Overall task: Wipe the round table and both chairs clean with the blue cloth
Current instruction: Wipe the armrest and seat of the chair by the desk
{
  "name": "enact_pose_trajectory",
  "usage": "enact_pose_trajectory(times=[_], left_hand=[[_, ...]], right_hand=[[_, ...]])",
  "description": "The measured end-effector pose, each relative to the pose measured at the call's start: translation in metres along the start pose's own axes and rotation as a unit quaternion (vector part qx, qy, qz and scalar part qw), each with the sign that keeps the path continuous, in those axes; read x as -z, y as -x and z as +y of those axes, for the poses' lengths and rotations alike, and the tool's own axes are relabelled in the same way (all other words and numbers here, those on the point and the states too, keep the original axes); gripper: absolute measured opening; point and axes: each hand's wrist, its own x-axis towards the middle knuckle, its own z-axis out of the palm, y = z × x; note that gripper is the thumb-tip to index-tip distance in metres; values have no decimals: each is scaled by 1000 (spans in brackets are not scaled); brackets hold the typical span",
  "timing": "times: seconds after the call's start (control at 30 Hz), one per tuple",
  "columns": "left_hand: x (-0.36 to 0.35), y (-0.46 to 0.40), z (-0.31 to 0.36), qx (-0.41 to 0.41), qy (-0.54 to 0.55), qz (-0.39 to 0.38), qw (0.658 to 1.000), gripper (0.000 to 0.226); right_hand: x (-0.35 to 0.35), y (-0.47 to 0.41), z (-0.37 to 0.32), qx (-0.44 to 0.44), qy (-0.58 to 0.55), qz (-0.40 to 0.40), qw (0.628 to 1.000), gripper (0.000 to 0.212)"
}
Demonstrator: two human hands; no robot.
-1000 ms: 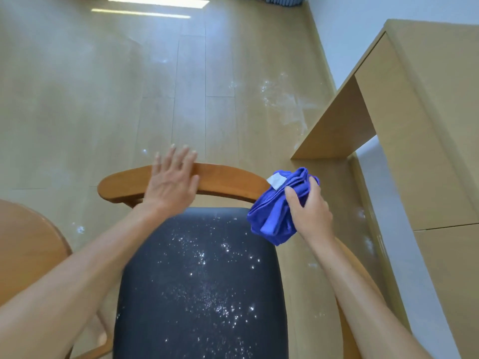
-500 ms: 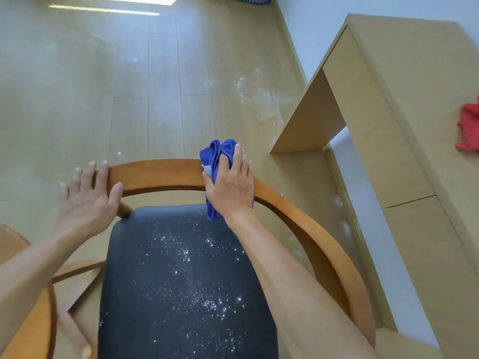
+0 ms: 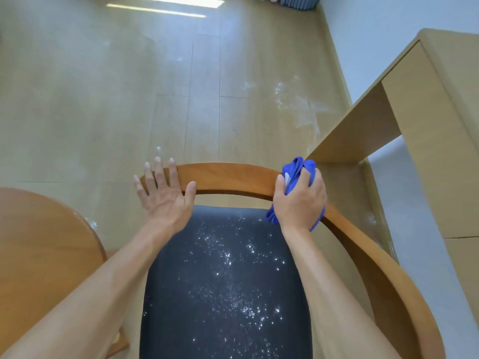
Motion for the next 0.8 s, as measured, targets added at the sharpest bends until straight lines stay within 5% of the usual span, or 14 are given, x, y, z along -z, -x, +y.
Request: enact_pose_trajectory(times=[0.23, 0.4, 0.53, 0.7, 0.8], left_hand=[[-5, 1, -4, -16, 27, 30, 999, 77], [-2, 2, -4, -19, 44, 44, 998, 80], [0, 4, -2, -15, 48, 39, 998, 78], [0, 3, -3, -16, 41, 35, 998, 75], [-2, 1, -5, -12, 32, 11, 999, 70]], right_hand=[[-51, 20, -101, 214, 11, -89, 973, 44], [-47, 14, -83, 276, 8, -96, 956, 38], [-11, -4, -15, 211, 57, -61, 974, 33], [50, -11, 90, -9, 140, -71, 988, 38], [60, -1, 100, -38, 188, -63, 979, 40]])
